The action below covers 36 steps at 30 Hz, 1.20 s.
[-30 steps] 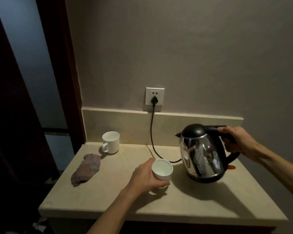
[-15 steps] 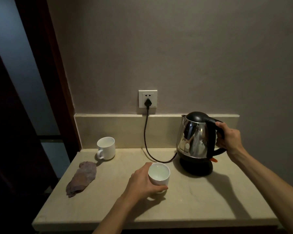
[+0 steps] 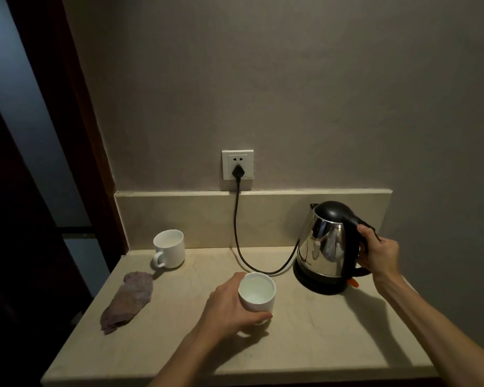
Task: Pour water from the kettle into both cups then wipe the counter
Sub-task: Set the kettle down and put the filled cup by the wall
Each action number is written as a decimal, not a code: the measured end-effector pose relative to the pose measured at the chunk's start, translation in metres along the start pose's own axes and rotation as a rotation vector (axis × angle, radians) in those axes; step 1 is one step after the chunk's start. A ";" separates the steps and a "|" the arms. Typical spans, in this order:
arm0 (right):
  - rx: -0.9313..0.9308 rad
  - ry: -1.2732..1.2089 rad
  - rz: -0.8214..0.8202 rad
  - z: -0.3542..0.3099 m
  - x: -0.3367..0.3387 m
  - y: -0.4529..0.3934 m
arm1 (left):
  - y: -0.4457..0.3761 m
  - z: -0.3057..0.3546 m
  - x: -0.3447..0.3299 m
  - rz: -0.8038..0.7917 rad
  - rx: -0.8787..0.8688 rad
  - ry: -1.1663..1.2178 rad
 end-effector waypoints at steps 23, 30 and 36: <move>0.051 0.089 -0.039 -0.006 -0.013 0.011 | 0.001 0.001 0.001 -0.001 0.025 -0.030; 0.064 0.129 -0.075 0.003 -0.028 0.019 | 0.003 0.005 0.003 -0.011 0.043 -0.032; 0.073 0.162 -0.091 -0.002 -0.022 0.012 | 0.005 0.008 0.005 -0.009 0.052 -0.038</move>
Point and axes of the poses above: each hand's wrist, its own y-axis away from the middle knuckle, its own x-axis out of the back of the hand, z = x × y, the point moved 3 cm from there along -y, towards the middle knuckle, and after that the axes turned 15 degrees about -z, right-handed, at the moved point
